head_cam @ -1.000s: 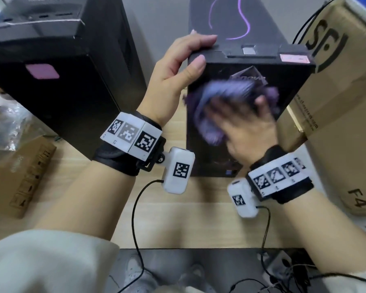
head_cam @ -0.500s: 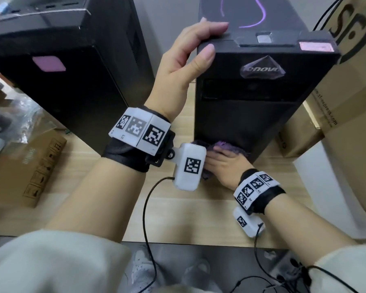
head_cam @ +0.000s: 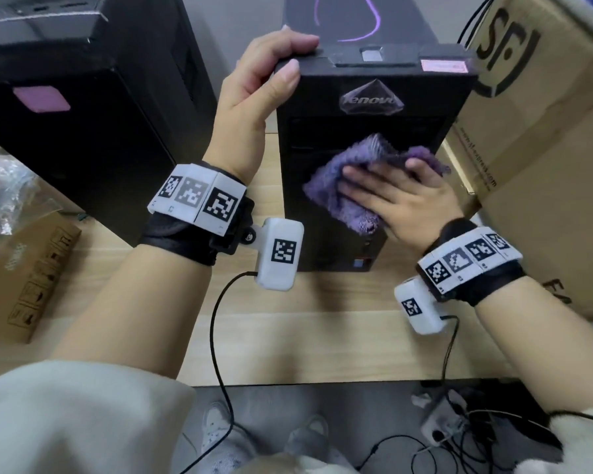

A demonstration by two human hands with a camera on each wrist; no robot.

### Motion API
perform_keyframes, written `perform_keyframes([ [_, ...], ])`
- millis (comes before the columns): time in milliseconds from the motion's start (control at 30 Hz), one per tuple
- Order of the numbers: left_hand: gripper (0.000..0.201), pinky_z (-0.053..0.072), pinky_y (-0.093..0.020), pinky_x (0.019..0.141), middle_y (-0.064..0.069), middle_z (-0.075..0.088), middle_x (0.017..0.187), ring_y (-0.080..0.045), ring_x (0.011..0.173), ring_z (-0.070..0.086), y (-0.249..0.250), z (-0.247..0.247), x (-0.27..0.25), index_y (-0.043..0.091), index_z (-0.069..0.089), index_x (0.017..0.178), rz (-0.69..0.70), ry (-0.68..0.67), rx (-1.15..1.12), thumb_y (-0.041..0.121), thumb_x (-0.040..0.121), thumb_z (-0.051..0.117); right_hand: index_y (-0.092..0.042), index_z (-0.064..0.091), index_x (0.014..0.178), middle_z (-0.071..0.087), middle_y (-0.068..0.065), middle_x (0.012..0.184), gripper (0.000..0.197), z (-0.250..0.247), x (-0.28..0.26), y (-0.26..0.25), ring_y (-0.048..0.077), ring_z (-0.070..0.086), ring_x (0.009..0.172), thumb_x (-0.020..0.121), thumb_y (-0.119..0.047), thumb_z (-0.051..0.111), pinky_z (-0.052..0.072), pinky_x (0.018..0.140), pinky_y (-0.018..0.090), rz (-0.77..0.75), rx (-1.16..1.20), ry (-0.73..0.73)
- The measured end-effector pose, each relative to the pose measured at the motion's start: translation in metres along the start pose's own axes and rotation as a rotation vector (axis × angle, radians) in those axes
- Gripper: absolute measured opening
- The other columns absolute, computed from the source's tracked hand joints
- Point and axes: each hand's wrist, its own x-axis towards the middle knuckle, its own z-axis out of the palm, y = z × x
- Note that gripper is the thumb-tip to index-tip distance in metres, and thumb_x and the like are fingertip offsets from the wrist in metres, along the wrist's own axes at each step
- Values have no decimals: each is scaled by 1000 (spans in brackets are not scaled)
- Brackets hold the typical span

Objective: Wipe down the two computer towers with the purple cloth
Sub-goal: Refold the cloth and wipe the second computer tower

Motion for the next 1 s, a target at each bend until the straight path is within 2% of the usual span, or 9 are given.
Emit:
perform_keyframes([
  [100,31,34,-11,98,-8,52,114,12,111,48,-1,-1,0,13,51,121,10,3,-3,16,90,45,-28,10,147,-21,-13,154,70,-16,31,18,5,-23,142,88,-24,48,-24,113,27,223,-64,106],
  [200,31,34,-13,99,-7,52,114,9,112,48,-2,-2,1,12,51,122,9,4,-14,15,91,45,-27,3,147,-26,-10,153,77,-9,27,2,9,-27,141,86,-26,50,-26,111,31,278,-20,102],
  [433,30,34,-16,102,-7,53,115,8,115,47,-2,-2,1,12,51,122,-11,1,-14,11,92,44,-29,9,148,-12,-9,158,85,38,-42,-41,11,2,145,75,-28,54,-15,118,33,19,-51,-63],
  [533,30,32,-16,105,-7,54,117,3,121,45,-2,-3,2,13,52,121,-21,-9,-29,11,92,44,-31,12,147,-10,-12,158,80,36,-42,-39,7,-5,146,77,-25,50,-12,119,29,29,-12,-9],
  [767,30,31,-15,106,-5,55,117,-1,124,44,3,-5,0,12,54,120,-36,-1,-23,10,91,45,-28,-13,145,-32,-13,151,72,-6,33,2,4,-30,138,90,-40,33,-23,113,29,482,83,222],
  [800,31,32,-13,104,-5,54,118,2,122,44,5,-6,0,14,53,121,-41,-3,-18,9,91,44,-25,-9,147,-26,-10,154,68,-12,44,7,3,-28,139,93,-44,28,-22,113,29,546,100,277],
  [867,33,32,-18,108,-6,55,121,-2,128,43,7,-7,0,16,51,124,-63,-15,-27,12,92,45,-15,16,147,12,4,157,63,-22,59,9,3,-11,144,93,-44,32,-16,115,28,648,188,371],
  [933,37,25,-40,118,-6,55,127,-18,136,40,6,-8,0,14,49,131,-76,-36,-20,20,95,42,-10,38,137,46,10,143,55,-32,71,2,12,20,141,89,-38,45,-12,116,28,691,257,415],
  [1000,48,14,-52,120,-4,52,138,-21,138,38,3,-8,0,11,43,139,-122,-37,29,32,100,26,-14,48,132,57,5,133,51,-41,89,-9,19,40,130,87,-38,50,-2,118,28,654,282,402],
])
